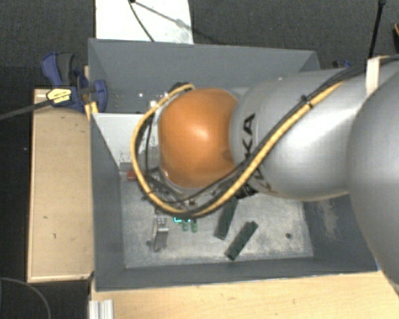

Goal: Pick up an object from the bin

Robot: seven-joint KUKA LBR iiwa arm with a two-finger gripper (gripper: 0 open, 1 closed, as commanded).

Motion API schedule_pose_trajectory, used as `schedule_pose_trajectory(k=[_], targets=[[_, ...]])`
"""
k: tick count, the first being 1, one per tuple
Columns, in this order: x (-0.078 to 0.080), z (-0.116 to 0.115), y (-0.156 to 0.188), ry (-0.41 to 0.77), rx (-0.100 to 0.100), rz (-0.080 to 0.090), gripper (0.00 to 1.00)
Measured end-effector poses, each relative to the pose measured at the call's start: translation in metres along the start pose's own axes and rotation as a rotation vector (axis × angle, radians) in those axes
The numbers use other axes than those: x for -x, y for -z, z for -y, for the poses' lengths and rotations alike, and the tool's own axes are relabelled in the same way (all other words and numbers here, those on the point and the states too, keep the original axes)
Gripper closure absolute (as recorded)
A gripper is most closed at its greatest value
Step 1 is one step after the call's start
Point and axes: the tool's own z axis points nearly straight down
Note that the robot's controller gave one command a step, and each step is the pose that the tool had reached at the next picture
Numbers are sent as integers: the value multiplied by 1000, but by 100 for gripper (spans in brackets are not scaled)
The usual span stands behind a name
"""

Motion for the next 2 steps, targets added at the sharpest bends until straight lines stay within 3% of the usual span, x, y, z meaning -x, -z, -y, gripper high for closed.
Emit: schedule_pose_trajectory(k=[1,2], targets=[[-6,65,-42,30,-4,1,0],[26,186,-21,54,-2,11,0]])
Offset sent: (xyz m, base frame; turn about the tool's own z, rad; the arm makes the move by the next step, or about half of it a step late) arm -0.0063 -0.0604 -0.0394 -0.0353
